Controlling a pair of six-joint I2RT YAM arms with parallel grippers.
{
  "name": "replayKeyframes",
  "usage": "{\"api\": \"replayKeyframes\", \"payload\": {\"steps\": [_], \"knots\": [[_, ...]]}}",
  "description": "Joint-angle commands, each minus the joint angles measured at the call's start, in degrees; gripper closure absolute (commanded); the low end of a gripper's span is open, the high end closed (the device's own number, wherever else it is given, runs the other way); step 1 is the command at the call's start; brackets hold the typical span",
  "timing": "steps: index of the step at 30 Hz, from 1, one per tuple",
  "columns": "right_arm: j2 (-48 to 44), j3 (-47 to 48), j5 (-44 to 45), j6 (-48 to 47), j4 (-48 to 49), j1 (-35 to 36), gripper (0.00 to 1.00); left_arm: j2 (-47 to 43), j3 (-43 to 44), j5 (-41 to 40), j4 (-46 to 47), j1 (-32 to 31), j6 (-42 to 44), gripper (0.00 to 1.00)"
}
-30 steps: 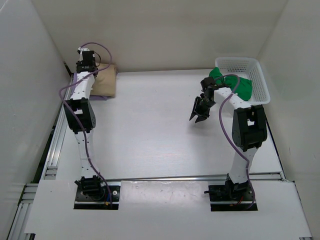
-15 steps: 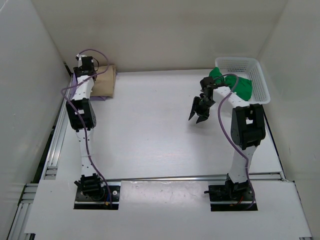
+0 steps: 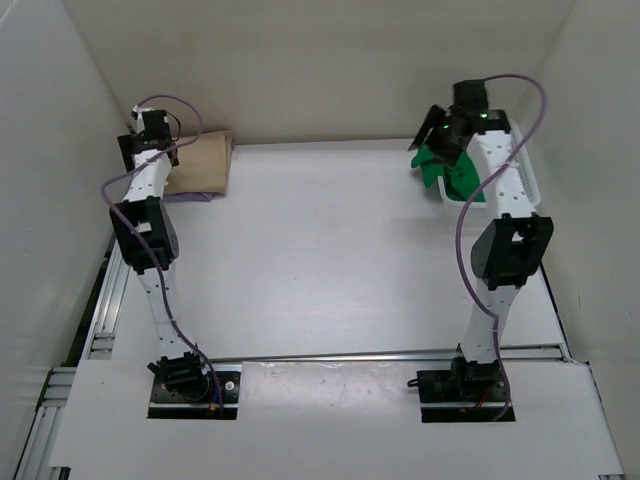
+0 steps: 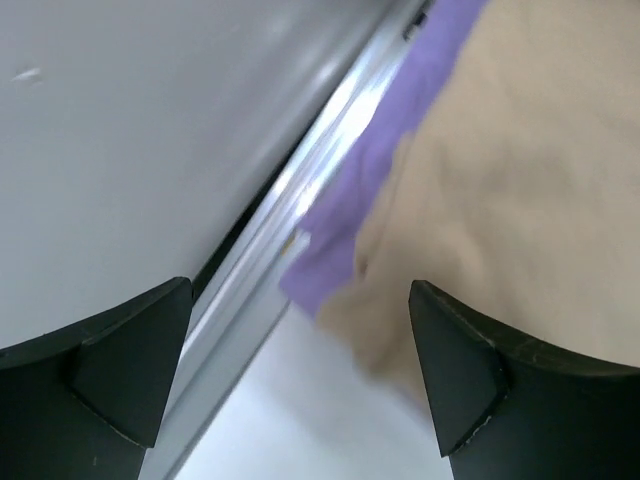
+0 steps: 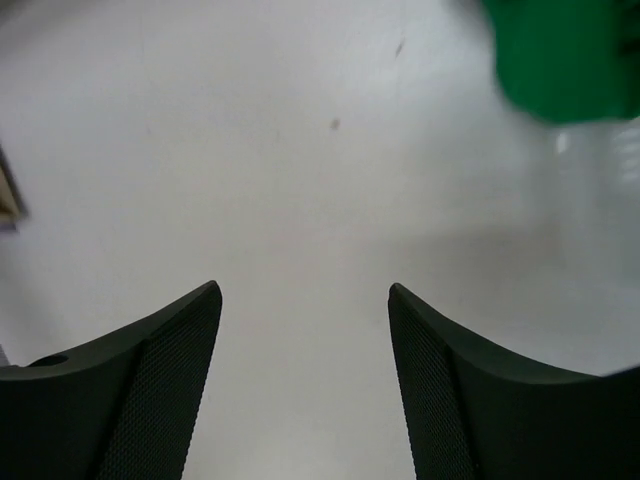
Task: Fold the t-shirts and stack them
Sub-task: Grab crumpled tshirt from bin with the right arm
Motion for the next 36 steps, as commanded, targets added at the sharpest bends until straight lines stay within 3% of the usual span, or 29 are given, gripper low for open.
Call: {"api": "replayKeyframes", "payload": {"steps": [1,5,12,15,19,22,23,26,27,28,36], "knots": [[2.7,3.2,2.1,7.4,6.2,-8.6,0.28,-17.5,-7.2,10.6,1.6,-1.7,-0.3,0.0],[7.6,0.9,-0.1,17.6,14.3,-16.4,0.28,-25.0,-15.4,20.5,0.4,-2.9,-0.3,0.0],[19.4,7.3,1.4,29.3,19.8,-19.7,0.28,-30.7,-17.2,39.6,-12.2,-2.9,-0.3,0.0],[23.6,7.3,-0.2,35.5,22.6,-19.7,0.28,-32.5,-20.8,41.0,-14.2,-3.5,-0.3,0.0],[27.3,7.8,1.1,40.2,25.7,-18.6,0.28,-34.0,-23.5,35.1,-17.0,-3.5,-0.3,0.0],[27.9,7.3,3.7,43.5,26.2,-18.6,0.4,-34.5,-24.8,32.8,-19.5,-3.5,-0.3,0.0],[27.9,7.3,4.3,44.1,26.2,-18.6,0.55,-34.5,-25.3,32.8,-20.2,-3.5,-0.3,0.0],[28.5,7.3,4.3,44.1,27.5,-18.6,0.79,-35.1,-25.9,32.3,-21.9,-3.5,-0.3,0.0],[29.0,6.8,3.3,44.1,28.3,-18.6,0.94,-35.7,-26.7,32.3,-21.9,-3.5,-0.3,0.0],[29.0,6.8,2.2,44.7,28.3,-18.6,1.0,-36.5,-26.7,31.6,-21.9,-3.5,-0.3,0.0],[18.1,0.6,2.0,37.9,31.5,-16.8,1.0,-41.2,-30.7,29.8,-21.9,-3.5,-0.3,0.0]]}}
